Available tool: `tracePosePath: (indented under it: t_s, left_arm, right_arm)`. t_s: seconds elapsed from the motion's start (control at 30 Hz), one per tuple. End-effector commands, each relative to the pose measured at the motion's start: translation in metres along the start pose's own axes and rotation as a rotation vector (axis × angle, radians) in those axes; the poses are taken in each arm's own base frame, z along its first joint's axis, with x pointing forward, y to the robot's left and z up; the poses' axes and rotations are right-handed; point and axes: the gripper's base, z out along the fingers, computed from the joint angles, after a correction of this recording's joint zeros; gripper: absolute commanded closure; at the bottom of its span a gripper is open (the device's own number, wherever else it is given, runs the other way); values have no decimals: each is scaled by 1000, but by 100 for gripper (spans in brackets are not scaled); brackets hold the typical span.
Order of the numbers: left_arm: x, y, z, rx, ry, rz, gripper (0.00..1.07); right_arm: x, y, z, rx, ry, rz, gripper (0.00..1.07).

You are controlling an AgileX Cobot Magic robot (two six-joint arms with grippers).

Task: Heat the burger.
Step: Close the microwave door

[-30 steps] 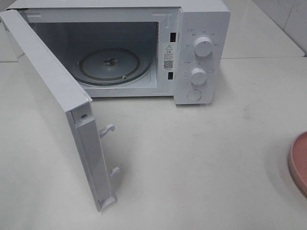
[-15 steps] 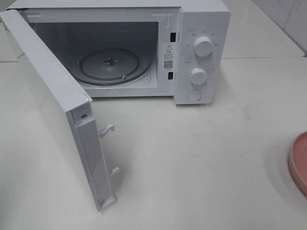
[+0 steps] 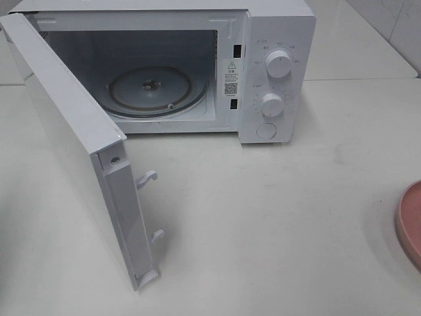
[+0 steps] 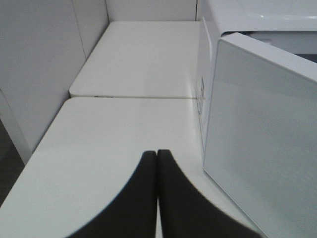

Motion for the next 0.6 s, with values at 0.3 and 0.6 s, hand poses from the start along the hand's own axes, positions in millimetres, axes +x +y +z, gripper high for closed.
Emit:
tracePosePath:
  t_s: [0.3, 0.6]
  left_arm:
    - [12, 0, 27, -8, -111, 32, 107]
    - [26, -21, 53, 225, -61, 6, 107]
  right_arm:
    - [2, 0, -3, 2, -37, -2, 31]
    - [2, 0, -3, 2, -37, -2, 31]
